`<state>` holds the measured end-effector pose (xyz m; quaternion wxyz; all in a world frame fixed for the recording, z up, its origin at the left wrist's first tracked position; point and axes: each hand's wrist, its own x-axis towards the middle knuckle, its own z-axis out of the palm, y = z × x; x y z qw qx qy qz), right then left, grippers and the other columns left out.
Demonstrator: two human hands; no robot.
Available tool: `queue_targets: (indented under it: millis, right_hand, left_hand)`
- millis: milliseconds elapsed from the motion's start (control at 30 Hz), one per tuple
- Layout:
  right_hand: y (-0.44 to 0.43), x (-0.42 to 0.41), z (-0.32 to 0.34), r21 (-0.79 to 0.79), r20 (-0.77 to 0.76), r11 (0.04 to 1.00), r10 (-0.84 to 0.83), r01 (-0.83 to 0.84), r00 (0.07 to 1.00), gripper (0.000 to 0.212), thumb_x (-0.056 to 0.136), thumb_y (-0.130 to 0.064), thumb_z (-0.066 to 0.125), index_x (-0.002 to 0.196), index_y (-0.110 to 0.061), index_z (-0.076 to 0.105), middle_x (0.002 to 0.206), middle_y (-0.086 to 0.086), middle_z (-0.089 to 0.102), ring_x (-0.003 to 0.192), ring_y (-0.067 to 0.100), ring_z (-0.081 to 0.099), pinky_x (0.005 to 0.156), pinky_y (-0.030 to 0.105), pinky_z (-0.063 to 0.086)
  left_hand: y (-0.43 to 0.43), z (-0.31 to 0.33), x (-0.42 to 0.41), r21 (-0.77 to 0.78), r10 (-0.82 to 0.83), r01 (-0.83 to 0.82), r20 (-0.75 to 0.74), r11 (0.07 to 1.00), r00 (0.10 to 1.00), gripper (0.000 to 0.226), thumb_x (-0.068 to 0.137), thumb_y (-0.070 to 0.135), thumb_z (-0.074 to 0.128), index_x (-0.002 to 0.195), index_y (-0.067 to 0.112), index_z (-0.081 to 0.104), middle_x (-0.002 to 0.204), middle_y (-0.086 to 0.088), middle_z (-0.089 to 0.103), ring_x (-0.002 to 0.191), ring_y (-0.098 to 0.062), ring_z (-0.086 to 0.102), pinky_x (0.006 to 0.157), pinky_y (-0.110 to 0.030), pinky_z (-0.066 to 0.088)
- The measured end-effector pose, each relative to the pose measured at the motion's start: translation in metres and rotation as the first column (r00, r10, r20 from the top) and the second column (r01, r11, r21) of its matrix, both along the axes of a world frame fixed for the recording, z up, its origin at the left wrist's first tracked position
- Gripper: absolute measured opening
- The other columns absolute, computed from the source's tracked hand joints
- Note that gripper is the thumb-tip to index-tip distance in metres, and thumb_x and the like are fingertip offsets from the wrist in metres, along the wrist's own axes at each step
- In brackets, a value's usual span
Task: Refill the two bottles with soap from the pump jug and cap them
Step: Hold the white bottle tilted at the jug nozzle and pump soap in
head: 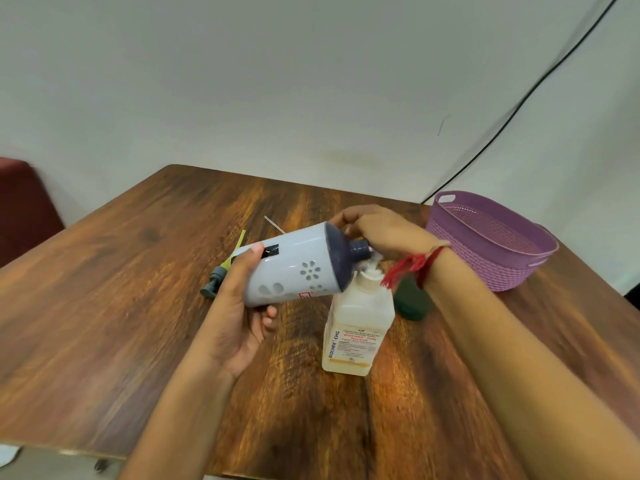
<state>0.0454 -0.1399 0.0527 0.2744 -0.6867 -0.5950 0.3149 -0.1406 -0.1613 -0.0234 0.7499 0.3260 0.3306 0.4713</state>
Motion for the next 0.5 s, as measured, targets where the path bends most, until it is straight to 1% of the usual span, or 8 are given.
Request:
queue_targets:
  millis: [67,133,200,267,333,367,433,500]
  right_hand:
    - [-0.005,-0.001,-0.009,0.013,-0.097,0.999,-0.028,0.030,0.995,0.036,0.093,0.003,0.034,0.085,-0.019,0.062,0.094,-0.001,0.060,0.078,0.008,0.054,0.050,0.009,0.045]
    - [-0.010,-0.002,-0.013,0.024,-0.119,0.998,-0.058,0.061,0.991,0.036,0.093,0.001,0.033,0.084,-0.019,0.061,0.090,-0.002,0.059,0.076,0.009,0.054,0.052,0.013,0.045]
    - [-0.011,-0.001,-0.009,0.051,-0.042,0.995,-0.079,0.081,0.996,0.035,0.094,0.000,0.033,0.083,-0.018,0.061,0.090,-0.003,0.057,0.077,0.007,0.052,0.055,0.015,0.043]
    - [-0.008,0.000,0.001,0.072,0.072,0.996,-0.065,0.060,0.995,0.031,0.094,-0.002,0.034,0.087,-0.014,0.062,0.095,-0.003,0.056,0.085,0.009,0.051,0.068,0.019,0.041]
    - [-0.004,0.001,0.010,0.021,0.171,1.000,-0.009,0.005,0.985,0.027,0.094,-0.003,0.037,0.096,-0.011,0.063,0.103,-0.002,0.055,0.098,0.013,0.050,0.081,0.023,0.037]
    - [-0.003,0.001,0.011,-0.010,0.178,1.000,0.006,-0.004,0.984,0.026,0.095,-0.003,0.038,0.100,-0.011,0.063,0.105,-0.001,0.055,0.101,0.015,0.051,0.082,0.024,0.037]
    - [-0.004,-0.002,0.004,-0.020,0.116,1.000,-0.013,0.015,0.993,0.027,0.095,-0.002,0.038,0.099,-0.010,0.064,0.105,0.002,0.056,0.097,0.016,0.055,0.079,0.024,0.044]
    - [-0.009,-0.007,-0.006,0.002,-0.080,0.996,-0.084,0.084,0.993,0.031,0.095,-0.001,0.035,0.088,-0.011,0.063,0.096,0.004,0.059,0.079,0.013,0.056,0.061,0.017,0.049]
  left_hand:
    - [0.000,-0.001,0.000,-0.001,0.021,-0.021,-0.023,1.000,1.000,0.038,0.070,0.050,0.070,0.093,0.020,0.063,0.065,-0.002,0.059,0.041,-0.005,0.041,0.034,-0.012,0.036]
    - [-0.002,-0.001,0.000,-0.013,0.027,-0.027,-0.035,1.000,0.999,0.040,0.069,0.050,0.067,0.094,0.020,0.063,0.066,-0.002,0.059,0.042,-0.005,0.041,0.034,-0.012,0.036]
    - [-0.004,0.001,0.000,-0.017,0.020,-0.020,-0.022,1.000,1.000,0.040,0.068,0.051,0.068,0.093,0.019,0.063,0.066,-0.002,0.059,0.042,-0.005,0.041,0.034,-0.012,0.037]
    - [-0.004,0.003,0.000,0.000,0.008,-0.008,-0.006,1.000,1.000,0.039,0.069,0.050,0.068,0.092,0.019,0.064,0.066,-0.003,0.060,0.042,-0.005,0.043,0.034,-0.012,0.038]
    - [-0.004,0.003,-0.001,0.012,0.000,0.000,0.000,1.000,1.000,0.039,0.069,0.051,0.070,0.092,0.020,0.064,0.067,-0.003,0.060,0.041,-0.005,0.044,0.034,-0.013,0.039]
    - [-0.004,0.003,0.000,0.014,0.001,-0.001,-0.001,1.000,1.000,0.040,0.068,0.051,0.067,0.092,0.020,0.064,0.067,-0.002,0.060,0.041,-0.005,0.044,0.033,-0.013,0.039]
    - [-0.007,0.001,0.000,0.014,0.010,-0.010,-0.008,1.000,1.000,0.040,0.068,0.052,0.066,0.092,0.020,0.064,0.068,-0.002,0.059,0.041,-0.005,0.043,0.034,-0.013,0.038]
    - [-0.009,0.000,0.000,0.011,0.021,-0.021,-0.026,1.000,0.999,0.040,0.071,0.053,0.067,0.094,0.021,0.063,0.071,-0.003,0.058,0.042,-0.005,0.042,0.035,-0.012,0.038]
